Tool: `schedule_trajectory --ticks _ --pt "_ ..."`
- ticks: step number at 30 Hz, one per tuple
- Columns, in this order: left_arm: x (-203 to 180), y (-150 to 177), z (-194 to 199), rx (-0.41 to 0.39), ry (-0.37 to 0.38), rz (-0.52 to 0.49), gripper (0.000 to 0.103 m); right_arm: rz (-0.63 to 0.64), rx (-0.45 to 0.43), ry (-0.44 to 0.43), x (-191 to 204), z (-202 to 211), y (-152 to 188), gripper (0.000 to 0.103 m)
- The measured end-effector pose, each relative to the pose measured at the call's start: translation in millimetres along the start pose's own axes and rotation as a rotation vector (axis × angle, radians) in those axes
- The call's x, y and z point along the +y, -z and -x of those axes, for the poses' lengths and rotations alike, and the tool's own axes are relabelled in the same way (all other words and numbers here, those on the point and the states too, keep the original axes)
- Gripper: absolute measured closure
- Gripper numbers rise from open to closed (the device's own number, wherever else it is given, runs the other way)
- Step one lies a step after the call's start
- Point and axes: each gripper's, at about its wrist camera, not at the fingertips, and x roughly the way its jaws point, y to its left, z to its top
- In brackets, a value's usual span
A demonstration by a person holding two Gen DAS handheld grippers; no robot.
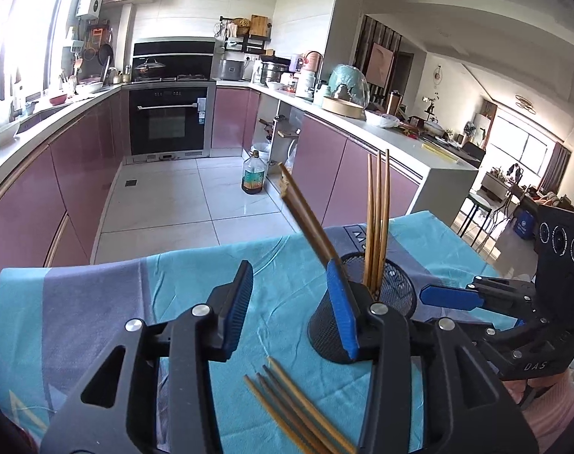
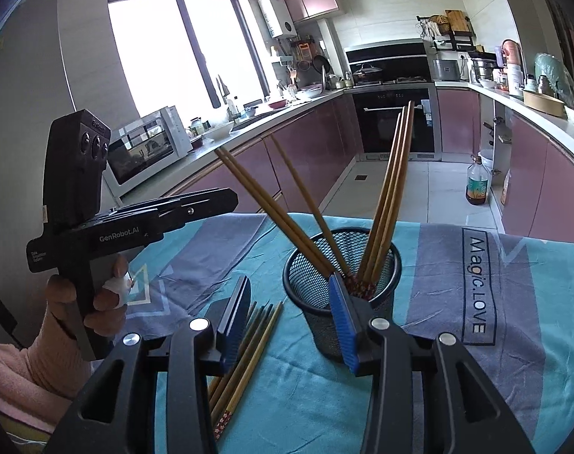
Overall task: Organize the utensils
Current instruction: 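Withdraw both tools from the cup back down to the remaining chopsticks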
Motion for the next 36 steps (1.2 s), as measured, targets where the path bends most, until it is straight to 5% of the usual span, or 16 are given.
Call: schedule_trajectory --ticks 17,36 --pt "14 127 -1 0.226 -0.017 0.077 0.063 0.006 0.258 -0.036 37 -61 61 0.064" --pt "0 154 -20 0.319 -0.027 0.06 0.065 0.064 0.312 0.067 47 -77 74 0.08"
